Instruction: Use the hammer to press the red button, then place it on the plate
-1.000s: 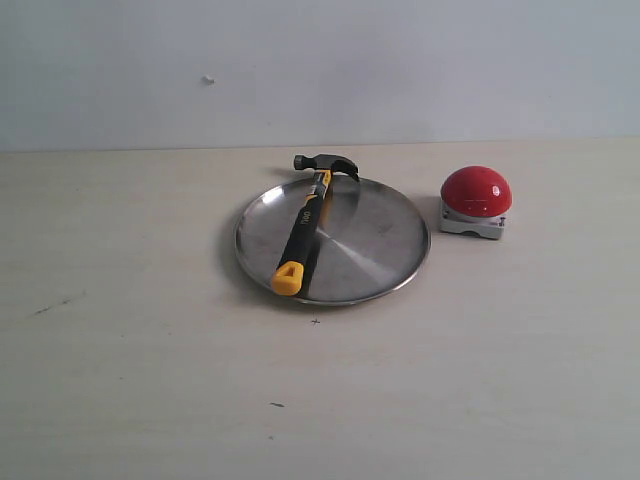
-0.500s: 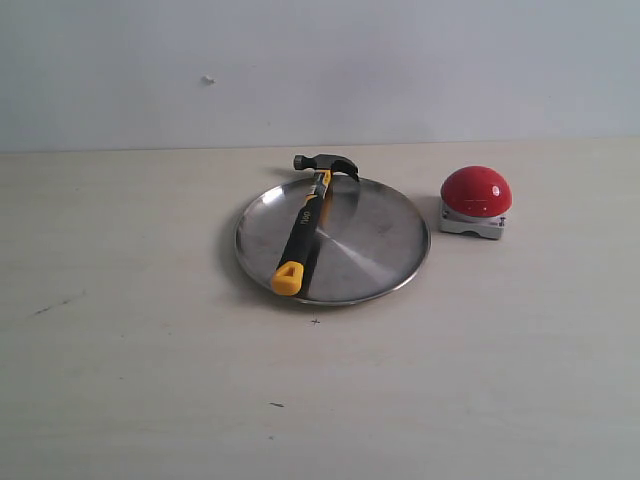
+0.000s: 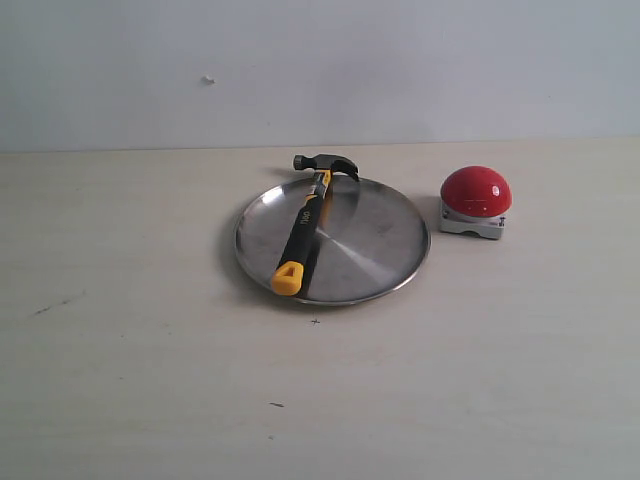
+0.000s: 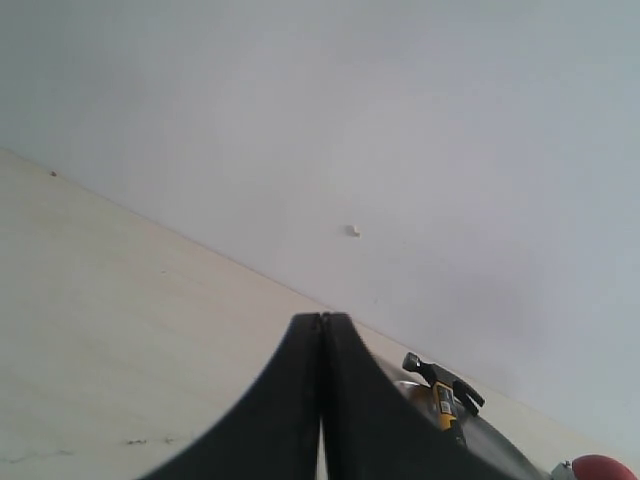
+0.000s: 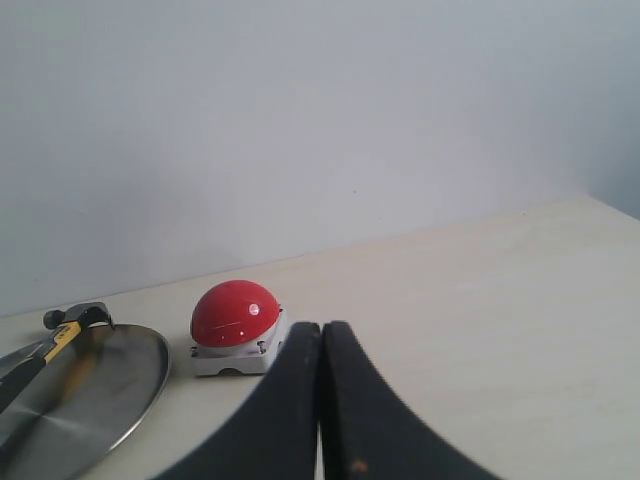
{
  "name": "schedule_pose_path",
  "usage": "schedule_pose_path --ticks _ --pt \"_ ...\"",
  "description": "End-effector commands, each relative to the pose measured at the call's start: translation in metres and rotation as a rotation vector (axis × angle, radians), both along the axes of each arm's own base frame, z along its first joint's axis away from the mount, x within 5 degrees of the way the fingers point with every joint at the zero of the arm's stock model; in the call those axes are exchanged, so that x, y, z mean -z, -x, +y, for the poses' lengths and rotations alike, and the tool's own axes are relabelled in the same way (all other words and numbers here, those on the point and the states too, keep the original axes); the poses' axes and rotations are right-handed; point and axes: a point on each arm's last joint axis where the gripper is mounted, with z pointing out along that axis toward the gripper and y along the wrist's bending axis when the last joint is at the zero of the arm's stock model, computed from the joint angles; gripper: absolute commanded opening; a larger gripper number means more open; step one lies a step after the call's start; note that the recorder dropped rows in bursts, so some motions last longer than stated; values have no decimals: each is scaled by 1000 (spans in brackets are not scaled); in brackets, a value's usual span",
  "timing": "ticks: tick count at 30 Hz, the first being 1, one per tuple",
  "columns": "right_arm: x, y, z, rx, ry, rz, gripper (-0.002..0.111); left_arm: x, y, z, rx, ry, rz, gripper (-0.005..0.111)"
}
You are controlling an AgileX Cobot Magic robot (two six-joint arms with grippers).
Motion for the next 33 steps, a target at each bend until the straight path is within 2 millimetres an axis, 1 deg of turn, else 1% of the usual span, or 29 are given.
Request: schedule_pose_path --ticks 1,4,10,12,13,14,15,16,17,19,25,29,32,33 --pt "1 0 0 3 7 -3 0 0 0 3 -29 12 -2 0" --pt "1 0 0 3 7 -3 0 -1 0 3 -33 18 -6 0" --pt "1 0 0 3 7 -3 0 -22 3 3 -28 72 -67 0" --pt "1 0 0 3 7 -3 0 -28 4 3 -33 23 -84 0" --pt "1 0 0 3 7 -3 0 -31 5 3 -42 -55 -93 0" --pt "1 0 0 3 7 -3 0 -33 5 4 -44 -41 -98 0" --pt "1 0 0 3 7 -3 0 -36 6 4 -56 -110 -105 0" --pt "1 0 0 3 -1 -3 0 -37 6 4 -50 -23 -104 0" --pt "1 0 0 3 -1 -3 0 -37 6 5 -59 -70 -105 0" --pt "1 0 0 3 -1 -3 0 -37 6 5 -65 -109 -106 0" --pt "1 0 0 3 1 -3 0 -17 2 5 -80 -381 -58 0" --pt "1 0 0 3 1 -3 0 -5 0 5 -78 -446 -47 0" --pt "1 0 0 3 1 -3 0 -5 0 4 -82 -478 -79 0" --pt "1 0 0 3 1 -3 0 -3 0 5 -80 -486 -55 0"
